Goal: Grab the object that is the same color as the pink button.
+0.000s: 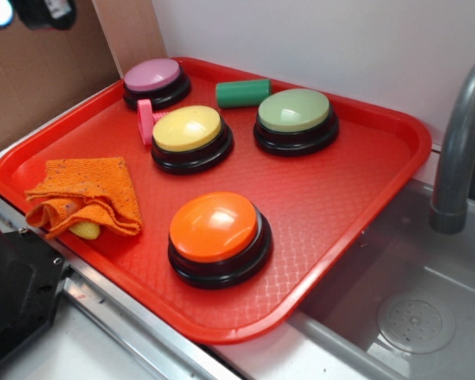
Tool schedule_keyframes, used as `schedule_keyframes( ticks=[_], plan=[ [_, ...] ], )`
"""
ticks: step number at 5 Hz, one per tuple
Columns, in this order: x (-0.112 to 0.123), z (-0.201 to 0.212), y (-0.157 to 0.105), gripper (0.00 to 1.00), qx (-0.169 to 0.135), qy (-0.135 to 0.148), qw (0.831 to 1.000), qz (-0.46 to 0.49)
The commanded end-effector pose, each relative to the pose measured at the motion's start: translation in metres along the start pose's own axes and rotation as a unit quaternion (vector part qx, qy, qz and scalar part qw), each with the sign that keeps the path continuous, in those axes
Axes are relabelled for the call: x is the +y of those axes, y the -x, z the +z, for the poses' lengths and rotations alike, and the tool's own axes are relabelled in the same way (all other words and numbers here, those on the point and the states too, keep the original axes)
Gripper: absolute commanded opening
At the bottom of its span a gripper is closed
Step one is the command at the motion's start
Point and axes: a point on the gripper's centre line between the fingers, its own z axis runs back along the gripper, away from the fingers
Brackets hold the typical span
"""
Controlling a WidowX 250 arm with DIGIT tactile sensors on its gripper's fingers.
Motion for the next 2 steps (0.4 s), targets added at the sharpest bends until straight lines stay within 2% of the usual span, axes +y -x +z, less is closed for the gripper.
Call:
schedule_keyframes(
  ticks=[1, 2],
  plan=[
    [0.036, -0.038, -0.059, 1.00, -0.062, 0.005, 0.979, 0.193],
    [0.043, -0.063, -0.080, 1.00, -0.095, -0.014, 0.952, 0.292]
  ],
)
